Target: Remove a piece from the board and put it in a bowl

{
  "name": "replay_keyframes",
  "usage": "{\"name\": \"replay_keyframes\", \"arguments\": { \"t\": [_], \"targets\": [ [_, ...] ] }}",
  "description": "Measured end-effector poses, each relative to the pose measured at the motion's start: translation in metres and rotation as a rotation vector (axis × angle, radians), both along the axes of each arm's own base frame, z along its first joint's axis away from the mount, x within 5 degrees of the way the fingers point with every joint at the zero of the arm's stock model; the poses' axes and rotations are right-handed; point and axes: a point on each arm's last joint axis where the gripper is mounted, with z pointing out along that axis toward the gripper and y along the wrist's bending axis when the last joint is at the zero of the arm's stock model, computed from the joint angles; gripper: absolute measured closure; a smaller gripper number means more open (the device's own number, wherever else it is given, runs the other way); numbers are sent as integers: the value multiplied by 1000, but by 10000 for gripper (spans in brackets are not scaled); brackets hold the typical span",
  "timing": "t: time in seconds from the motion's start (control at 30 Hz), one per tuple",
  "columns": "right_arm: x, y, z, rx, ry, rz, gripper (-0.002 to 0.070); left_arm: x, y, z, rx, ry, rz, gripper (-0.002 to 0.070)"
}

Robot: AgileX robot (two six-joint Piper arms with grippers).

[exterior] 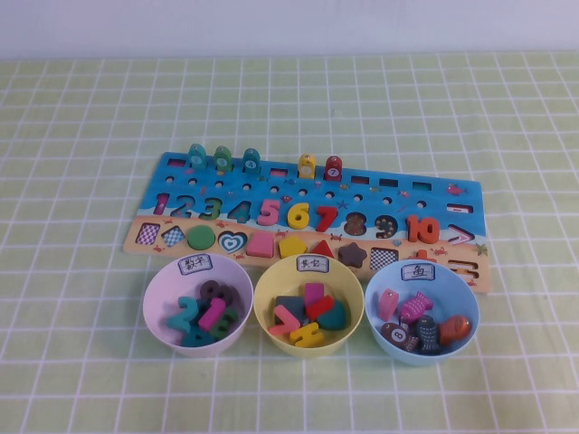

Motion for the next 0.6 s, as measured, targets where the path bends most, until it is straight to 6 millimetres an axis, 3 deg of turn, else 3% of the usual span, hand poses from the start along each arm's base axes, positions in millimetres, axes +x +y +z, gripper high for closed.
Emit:
{"name": "replay_keyframes", "arguments": {
  "t": [0.17, 0.43, 0.6],
  "targets": [
    [-11, -6, -7, 27, 32, -103, 693, 0, 0, 0, 0, 0, 0, 680],
    [-13, -6, -13, 42, 84, -126, 693, 0, 0, 0, 0, 0, 0, 680],
    [-12, -10, -29, 45, 142, -162, 693, 0, 0, 0, 0, 1, 0, 680]
  ]
}}
